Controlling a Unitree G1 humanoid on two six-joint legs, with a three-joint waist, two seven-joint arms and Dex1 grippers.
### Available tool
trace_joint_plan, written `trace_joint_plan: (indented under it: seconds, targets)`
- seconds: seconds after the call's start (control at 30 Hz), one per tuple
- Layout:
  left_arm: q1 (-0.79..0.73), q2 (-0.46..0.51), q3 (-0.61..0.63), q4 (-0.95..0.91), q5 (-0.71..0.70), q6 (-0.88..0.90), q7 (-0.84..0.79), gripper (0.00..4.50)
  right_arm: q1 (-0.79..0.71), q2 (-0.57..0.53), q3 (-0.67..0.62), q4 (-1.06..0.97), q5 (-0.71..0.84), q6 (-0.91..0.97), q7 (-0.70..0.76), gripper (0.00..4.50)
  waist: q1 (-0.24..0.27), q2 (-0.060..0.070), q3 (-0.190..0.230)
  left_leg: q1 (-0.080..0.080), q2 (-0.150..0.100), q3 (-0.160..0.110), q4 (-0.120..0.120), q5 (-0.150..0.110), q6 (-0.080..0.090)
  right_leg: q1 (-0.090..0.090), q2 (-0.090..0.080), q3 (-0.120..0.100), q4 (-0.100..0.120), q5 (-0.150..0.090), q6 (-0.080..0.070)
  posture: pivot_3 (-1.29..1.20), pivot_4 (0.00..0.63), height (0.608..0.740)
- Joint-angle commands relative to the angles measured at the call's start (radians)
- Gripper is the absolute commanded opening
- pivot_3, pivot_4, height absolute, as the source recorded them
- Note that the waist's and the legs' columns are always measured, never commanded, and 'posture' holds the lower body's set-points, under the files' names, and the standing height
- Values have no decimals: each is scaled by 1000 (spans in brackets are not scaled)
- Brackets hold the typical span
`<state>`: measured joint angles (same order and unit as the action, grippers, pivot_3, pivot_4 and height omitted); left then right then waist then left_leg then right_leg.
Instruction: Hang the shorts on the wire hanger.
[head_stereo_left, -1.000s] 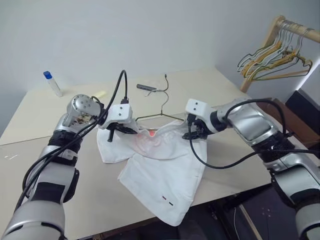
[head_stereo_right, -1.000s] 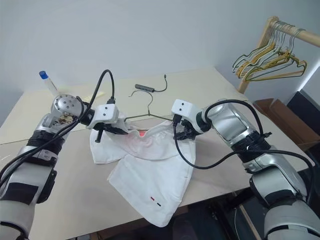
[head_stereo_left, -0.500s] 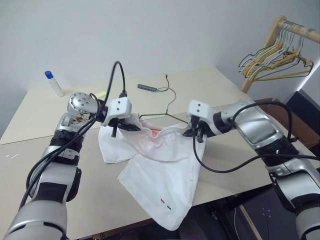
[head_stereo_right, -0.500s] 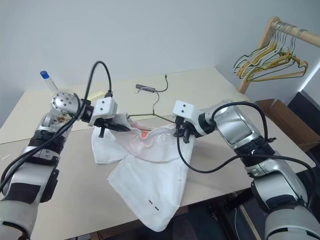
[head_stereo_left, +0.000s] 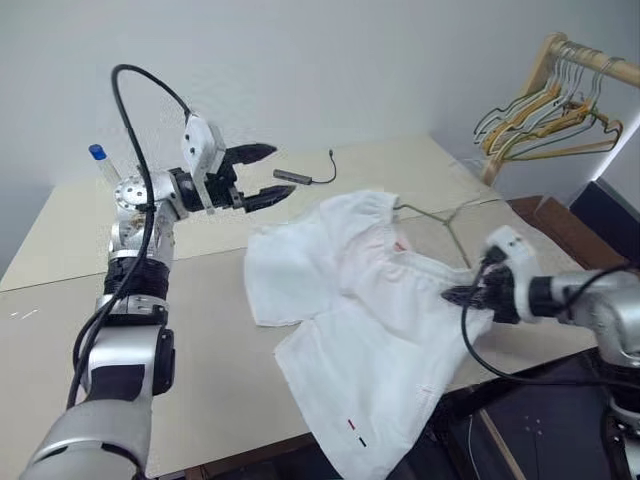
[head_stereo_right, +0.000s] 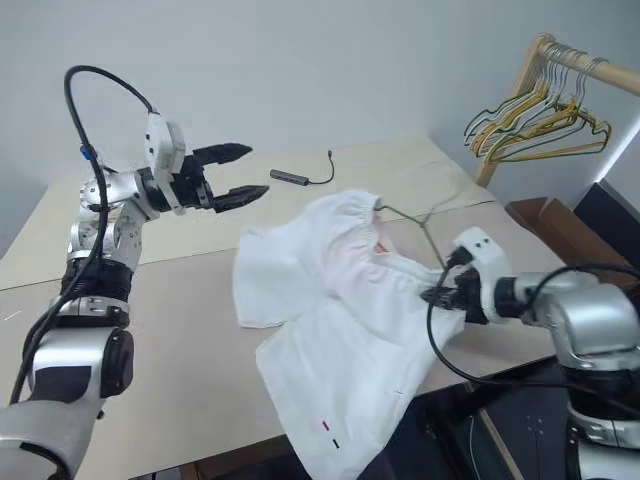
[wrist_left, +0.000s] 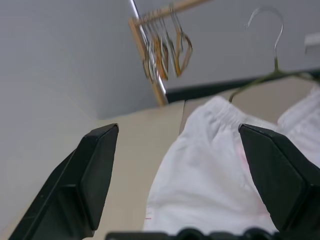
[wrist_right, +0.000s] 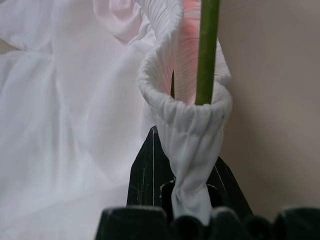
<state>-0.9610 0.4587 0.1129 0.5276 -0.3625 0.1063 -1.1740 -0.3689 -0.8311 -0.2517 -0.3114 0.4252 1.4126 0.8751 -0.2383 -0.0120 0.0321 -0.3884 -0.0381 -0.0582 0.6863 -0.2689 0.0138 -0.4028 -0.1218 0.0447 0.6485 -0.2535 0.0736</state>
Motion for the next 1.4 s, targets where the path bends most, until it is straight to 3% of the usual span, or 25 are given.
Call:
trace_joint_plan:
  seconds: [0.03, 0.23, 0.4, 0.57, 0.93, 1.07, 1.4]
  targets:
    - [13, -37, 43, -239, -165, 222, 85, 4167, -12, 17, -196, -54, 13, 178, -81, 0, -3, 1, -1, 0, 0, 0, 0, 0, 0, 0, 0, 0, 0, 0, 0, -304, 0, 740]
    - [36, -80, 88, -457, -383, 478, 187, 4167, -102, -18, -346, 133, 49, 202, -342, 0, -34, 8, -6, 1, 0, 1, 0, 0, 0, 1, 0, 2, 0, 0, 0, -355, 0, 740]
    - [55, -71, 65, -502, -394, 503, 199, 4167, -276, -74, -359, 338, 83, 202, -546, 0, -69, 13, -8, 18, 0, 4, -4, -1, 1, 19, 0, 3, -4, -2, 3, -360, 0, 740]
    - [72, -56, 54, -515, -381, 494, 199, 4167, -422, -157, -334, 544, 94, 202, -655, 0, -98, 14, -9, 22, 0, 5, -6, -1, 3, 27, 1, 3, -9, -3, 4, -349, 0, 740]
    - [109, -26, 50, -541, -377, 485, 202, 4167, -598, -210, -394, 813, -62, 149, -753, 0, -104, 14, -9, 27, 0, 7, -6, -4, 6, 35, 0, 3, -18, -4, 6, -328, 0, 740]
    - [115, -16, 45, -541, -370, 481, 196, 4167, -629, -211, -463, 940, -119, 48, -817, 0, -103, 14, -8, 27, 0, 7, -6, -4, 6, 35, 0, 3, -18, -4, 7, -322, 0, 740]
    - [115, 0, 41, -544, -362, 479, 185, 4167, -686, -269, -464, 1062, -139, -133, -829, 0, -101, 14, -8, 27, -1, 7, -7, -4, 6, 36, -1, 2, -20, -4, 8, -311, 0, 740]
